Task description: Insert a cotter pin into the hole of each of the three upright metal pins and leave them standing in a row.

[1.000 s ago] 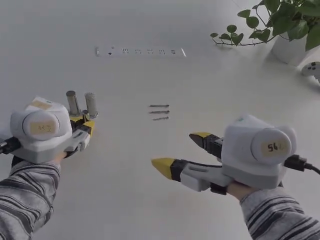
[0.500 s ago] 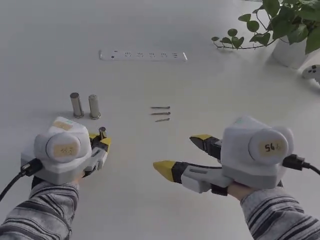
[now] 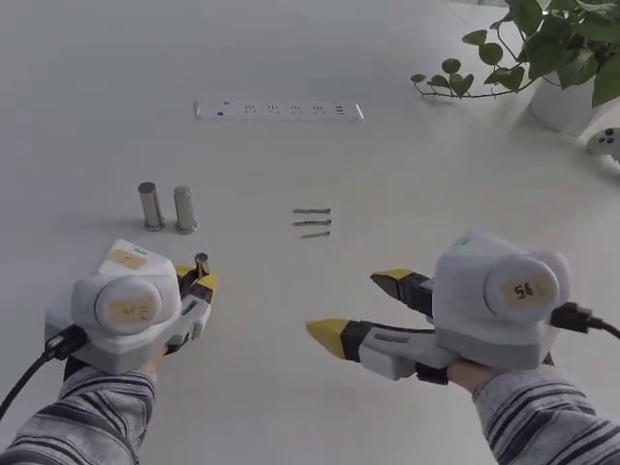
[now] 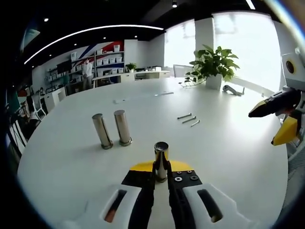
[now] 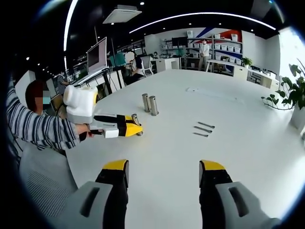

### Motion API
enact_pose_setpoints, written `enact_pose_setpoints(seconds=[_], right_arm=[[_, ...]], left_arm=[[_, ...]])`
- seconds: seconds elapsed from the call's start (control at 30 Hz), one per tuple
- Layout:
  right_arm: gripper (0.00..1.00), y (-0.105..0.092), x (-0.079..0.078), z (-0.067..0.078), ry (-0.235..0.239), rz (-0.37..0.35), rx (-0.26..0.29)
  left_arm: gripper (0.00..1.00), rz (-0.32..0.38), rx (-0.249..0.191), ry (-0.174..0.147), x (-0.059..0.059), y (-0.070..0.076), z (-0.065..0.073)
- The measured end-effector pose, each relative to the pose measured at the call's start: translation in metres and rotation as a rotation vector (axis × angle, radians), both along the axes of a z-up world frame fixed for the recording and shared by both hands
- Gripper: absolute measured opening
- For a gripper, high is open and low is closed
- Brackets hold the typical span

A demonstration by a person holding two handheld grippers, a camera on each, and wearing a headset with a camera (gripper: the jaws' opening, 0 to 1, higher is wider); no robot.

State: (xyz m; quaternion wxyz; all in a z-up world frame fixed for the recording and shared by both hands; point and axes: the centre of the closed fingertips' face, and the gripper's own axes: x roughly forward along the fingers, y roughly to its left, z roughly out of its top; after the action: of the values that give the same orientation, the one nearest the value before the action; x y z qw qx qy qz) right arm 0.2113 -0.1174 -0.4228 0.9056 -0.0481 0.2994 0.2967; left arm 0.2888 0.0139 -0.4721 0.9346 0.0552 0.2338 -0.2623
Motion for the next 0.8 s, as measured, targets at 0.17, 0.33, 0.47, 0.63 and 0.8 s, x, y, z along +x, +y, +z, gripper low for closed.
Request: enact_pose_setpoints(seconds=[0.17,0.33,0.47,0.63,0.8], right_arm=[[0.55,-0.001,0.004,-0.001,0.004,0.015,-0.021],[0.51,-0.004,0.017,-0.001,0.011,0.048,-0.067],[0.48,-0.007,0.034,0.0,0.028,0.09,-0.11],[0.42,-0.013,0.054,-0.005,0.074,0.137,-0.169],[0.31,-0.019,0.075,-0.014,0.12,0.179,-0.231]], left_arm=[[0.12,0.013,-0.001,0.002,0.0,0.001,-0.001],[0.2,0.004,-0.018,0.006,0.0,0.002,0.005],[0.29,0.009,-0.056,0.011,-0.004,0.004,0.013],[0.37,-0.016,-0.023,0.026,-0.012,0.008,0.013],[0.45,-0.007,-0.033,0.046,-0.02,0.016,0.015]])
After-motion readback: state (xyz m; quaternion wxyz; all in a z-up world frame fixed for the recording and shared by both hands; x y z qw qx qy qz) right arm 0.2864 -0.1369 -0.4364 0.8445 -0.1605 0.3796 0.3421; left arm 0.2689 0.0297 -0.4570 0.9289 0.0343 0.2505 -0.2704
